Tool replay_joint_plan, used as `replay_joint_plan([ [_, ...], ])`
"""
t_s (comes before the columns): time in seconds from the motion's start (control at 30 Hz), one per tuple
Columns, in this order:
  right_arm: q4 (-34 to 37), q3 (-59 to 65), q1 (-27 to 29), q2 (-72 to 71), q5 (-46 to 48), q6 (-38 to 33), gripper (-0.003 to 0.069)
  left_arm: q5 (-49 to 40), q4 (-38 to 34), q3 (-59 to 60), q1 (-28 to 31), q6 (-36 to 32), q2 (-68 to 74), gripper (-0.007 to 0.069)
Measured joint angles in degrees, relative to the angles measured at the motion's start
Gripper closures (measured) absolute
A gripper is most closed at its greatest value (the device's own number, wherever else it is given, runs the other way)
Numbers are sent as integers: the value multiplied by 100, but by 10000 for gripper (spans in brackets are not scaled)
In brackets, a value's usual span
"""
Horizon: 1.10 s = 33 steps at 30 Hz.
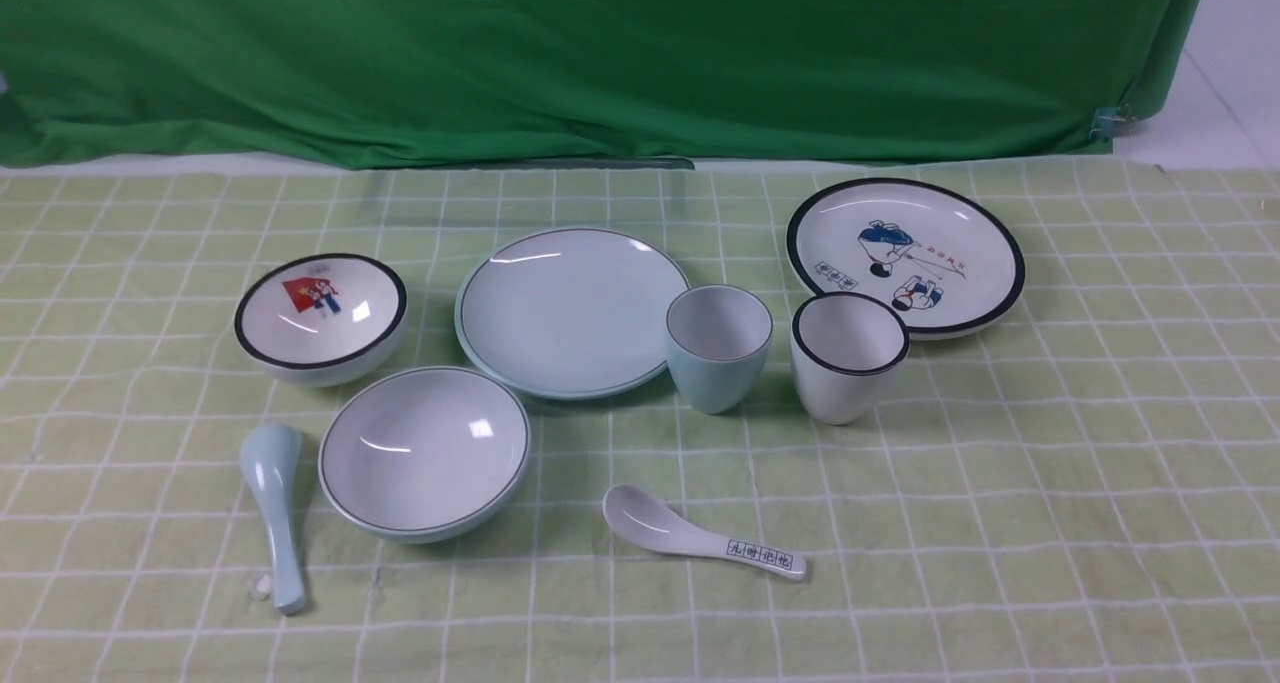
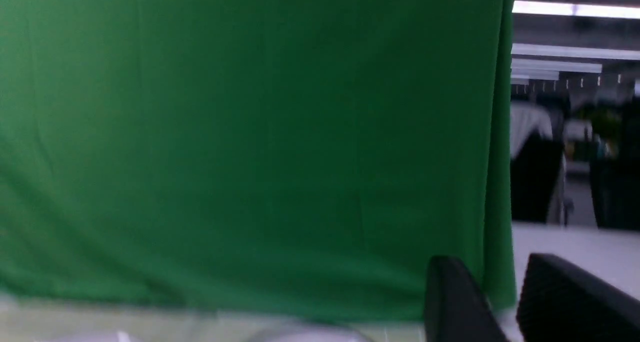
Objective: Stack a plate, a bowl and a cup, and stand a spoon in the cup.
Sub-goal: Use the left arm to grab a blue rice bowl
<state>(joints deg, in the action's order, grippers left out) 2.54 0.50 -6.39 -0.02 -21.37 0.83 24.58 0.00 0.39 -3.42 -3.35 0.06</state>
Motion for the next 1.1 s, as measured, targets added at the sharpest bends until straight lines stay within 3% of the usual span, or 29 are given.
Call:
replay_joint_plan([
  [0.1,11,0,0,2,-997,559,423,886,0,0,0,26,0,653],
  [0.17,14,0,0,40,-1313,757,428,1336,-56,0,0,429,0,653],
  [0.3,14,-6,0,184,-1511,992,447,1410,-212,-109,0,925,0,653],
  [0.43,19,-585,0,642,-1104,507,550,328,-248,-1275,0,864,379,653],
  [0.53,19,-1322,0,1322,-641,-283,633,-541,-262,-2229,0,279,1164,653],
  [0.63,19,-1881,0,2191,-332,-884,645,-983,-262,-2852,0,-84,2152,653],
  [0.77,19,-2305,0,3233,7,-1069,645,-1375,-262,-3326,0,-168,3541,653],
  [0.87,19,-2610,0,3851,777,-1015,645,-2410,-300,-3759,0,-168,4448,653],
  [0.9,19,-2892,0,4282,1715,-773,645,-3309,-489,-4071,0,-168,4966,653],
  [0.93,19,-2925,0,4328,1715,-735,645,-3542,-516,-4107,-2,-168,5031,653],
  [0.97,19,-3139,-2,4659,2674,-495,645,-4335,-703,-4346,-13,-199,5460,653],
  [1.07,28,-3501,-97,5412,4190,-341,645,-5607,-1012,-4703,-68,-330,6372,650],
  [1.1,28,-3519,-122,5461,4264,-346,645,-5660,-1033,-4734,-73,-331,6489,648],
])
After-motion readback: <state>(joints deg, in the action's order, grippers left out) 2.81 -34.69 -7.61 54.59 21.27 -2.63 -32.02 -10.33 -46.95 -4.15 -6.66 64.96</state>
